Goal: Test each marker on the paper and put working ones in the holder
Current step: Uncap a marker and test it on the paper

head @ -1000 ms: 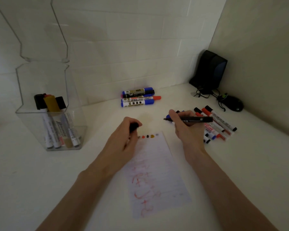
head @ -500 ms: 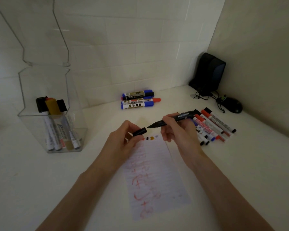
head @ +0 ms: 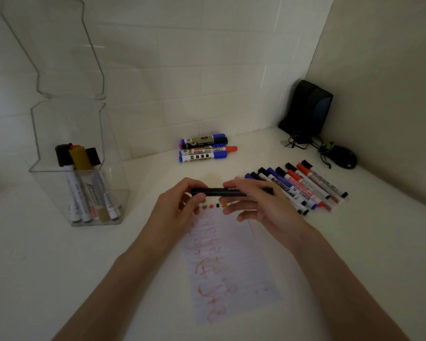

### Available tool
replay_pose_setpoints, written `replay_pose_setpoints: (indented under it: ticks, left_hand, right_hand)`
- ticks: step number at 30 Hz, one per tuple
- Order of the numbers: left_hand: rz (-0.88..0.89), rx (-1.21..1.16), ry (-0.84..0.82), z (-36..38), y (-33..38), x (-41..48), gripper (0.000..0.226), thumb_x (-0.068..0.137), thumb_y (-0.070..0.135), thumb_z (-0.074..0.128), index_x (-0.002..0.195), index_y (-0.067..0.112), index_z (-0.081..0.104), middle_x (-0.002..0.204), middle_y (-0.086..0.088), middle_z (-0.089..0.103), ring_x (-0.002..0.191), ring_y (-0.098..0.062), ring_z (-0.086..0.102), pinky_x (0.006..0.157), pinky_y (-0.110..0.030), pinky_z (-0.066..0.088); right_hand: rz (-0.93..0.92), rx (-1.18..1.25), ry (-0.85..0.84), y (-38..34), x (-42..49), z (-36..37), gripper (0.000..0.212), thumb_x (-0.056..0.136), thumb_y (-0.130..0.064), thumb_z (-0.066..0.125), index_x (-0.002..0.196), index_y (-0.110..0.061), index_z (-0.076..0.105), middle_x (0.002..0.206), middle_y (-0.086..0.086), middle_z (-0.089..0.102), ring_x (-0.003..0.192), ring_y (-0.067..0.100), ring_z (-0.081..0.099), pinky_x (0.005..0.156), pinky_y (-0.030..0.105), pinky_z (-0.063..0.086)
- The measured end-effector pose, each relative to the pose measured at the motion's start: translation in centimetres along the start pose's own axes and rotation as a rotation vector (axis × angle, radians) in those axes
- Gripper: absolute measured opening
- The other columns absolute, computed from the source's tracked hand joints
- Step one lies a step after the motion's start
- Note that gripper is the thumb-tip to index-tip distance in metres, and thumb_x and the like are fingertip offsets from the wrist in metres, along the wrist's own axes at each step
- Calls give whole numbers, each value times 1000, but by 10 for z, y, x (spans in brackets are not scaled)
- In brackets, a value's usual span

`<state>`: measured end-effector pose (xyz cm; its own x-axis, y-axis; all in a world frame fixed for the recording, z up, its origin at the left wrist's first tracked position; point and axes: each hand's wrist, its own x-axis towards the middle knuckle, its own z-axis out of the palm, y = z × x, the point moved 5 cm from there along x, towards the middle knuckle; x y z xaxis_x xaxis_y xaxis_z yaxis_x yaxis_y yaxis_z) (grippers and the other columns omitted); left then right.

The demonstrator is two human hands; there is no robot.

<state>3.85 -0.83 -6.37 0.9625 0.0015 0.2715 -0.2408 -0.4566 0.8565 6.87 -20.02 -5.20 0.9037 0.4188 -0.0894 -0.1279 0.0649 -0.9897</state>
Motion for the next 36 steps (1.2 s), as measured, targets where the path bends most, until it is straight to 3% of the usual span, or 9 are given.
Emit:
replay_pose_setpoints:
  ticks: [3,7,14,20,24,27,31,33,36]
  left_hand:
    - [21,-5,6,-1,0,1,13,101,19,55,108,24,65,76,23,64,70,-3,62,65,-10,45]
    - [77,30,16,-1,3,0,13,100,18,56,105,22,66,69,18,63,65,-5,60,63,-10,42]
    - [128,67,54,-4,0,1,16,98,11,59,100,21,71,66,8,64,65,-14,62,66,-15,45]
    - [129,27,99,-4,2,0,19,96,4,58,96,19,71,67,4,65,65,-15,62,66,-14,45]
    - [126,64,59,-6,2,2,17,98,9,58,102,22,68,73,9,64,72,-13,63,69,-16,47]
    - [124,79,50,-3,7,2,14,100,14,57,107,24,64,86,14,65,81,-6,62,70,-11,44]
    - [158,111,34,4,7,1,20,97,15,62,110,30,64,100,20,66,93,-2,62,73,-13,45]
    - [156,102,23,7,5,0,29,95,19,64,119,34,61,103,18,66,96,-4,63,73,-15,47]
    - [126,69,95,2,2,1,36,96,25,62,129,37,54,108,17,63,99,-6,63,73,-16,47]
  right_hand:
    - [52,-25,-19,-2,-2,-5,34,97,-32,63,121,-10,73,106,17,77,77,25,74,59,24,57]
    - [-17,-234,70,-2,-2,-10,24,89,-28,73,109,-17,80,80,8,75,58,12,60,48,18,44]
    - [-135,-337,142,7,0,-2,13,94,-30,73,101,-23,81,69,-6,64,62,6,52,57,17,43]
    - [-214,-357,146,9,-1,2,14,95,-29,71,99,-19,80,66,1,60,59,9,50,56,19,40]
    - [-245,-440,110,1,1,4,14,95,-28,70,103,-19,79,67,-4,66,60,6,57,57,17,45]
    - [-344,-570,89,-15,4,-1,13,93,-26,74,104,-22,79,82,-8,76,73,7,69,67,18,54]
    - [-277,-831,35,-7,0,-9,13,86,-28,81,100,-30,79,82,-17,74,77,-4,64,70,9,41]
    - [-247,-884,81,-2,-1,-14,11,86,-32,81,97,-34,78,81,-20,72,81,-4,62,69,12,36]
    - [-266,-826,273,-9,0,-34,6,88,-32,79,92,-33,74,77,-12,70,65,1,62,63,21,48]
